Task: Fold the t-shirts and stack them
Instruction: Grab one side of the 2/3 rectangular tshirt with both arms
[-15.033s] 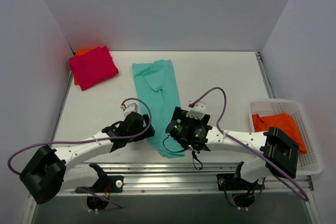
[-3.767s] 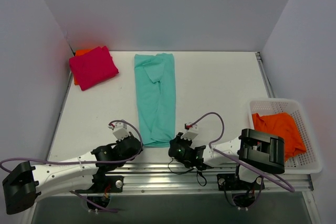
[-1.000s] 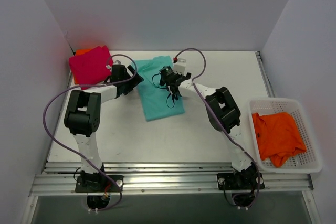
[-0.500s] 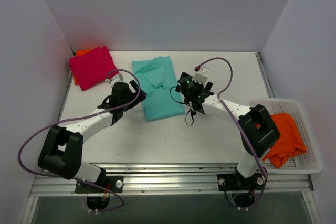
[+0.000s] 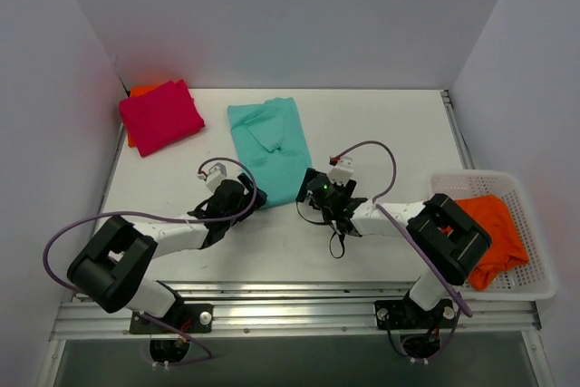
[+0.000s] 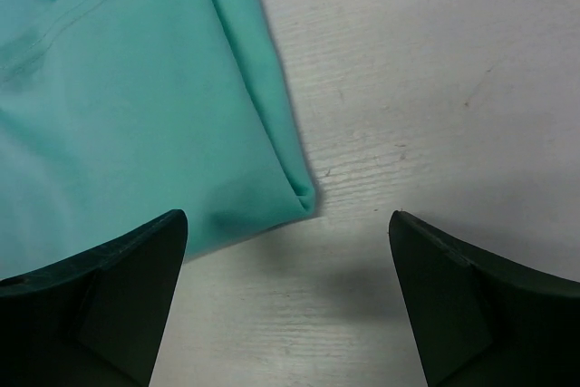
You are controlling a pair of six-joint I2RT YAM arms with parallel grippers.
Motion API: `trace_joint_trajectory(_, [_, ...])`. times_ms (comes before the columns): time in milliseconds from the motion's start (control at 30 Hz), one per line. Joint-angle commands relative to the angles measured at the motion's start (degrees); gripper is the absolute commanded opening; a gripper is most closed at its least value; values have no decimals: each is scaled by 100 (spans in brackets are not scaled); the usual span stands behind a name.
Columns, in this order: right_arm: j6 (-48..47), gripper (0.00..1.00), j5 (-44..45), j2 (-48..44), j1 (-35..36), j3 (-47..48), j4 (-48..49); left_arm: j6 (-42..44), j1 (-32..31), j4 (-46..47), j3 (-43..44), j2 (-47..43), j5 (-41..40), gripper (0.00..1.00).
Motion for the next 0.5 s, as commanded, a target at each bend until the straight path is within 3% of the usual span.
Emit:
trace_joint_trajectory(0, [133,89,-15,291,18,79,396,-231,-20,439,-14,267,-249,94])
trace_joint_trajectory(133, [106,84,-112,669,-17,298,467,-249,-29,536,56,443,-250,94])
trace_joint_trajectory(300, [27,65,-314,1074,-131,404,625,-222,-11,519,153,601,-249,94])
trace_joint_trajectory(400, [10,51,-463,1258,-202,431,722,-213,-11,554,206,706,-206,100])
trace_joint_trajectory(433, [10,40,-481,1294,-219,439,730,-213,-11,563,223,724,-197,93])
trace_joint_trajectory(467, [10,36,-499,1346,-220,457,730,-222,-11,580,215,759,-179,90])
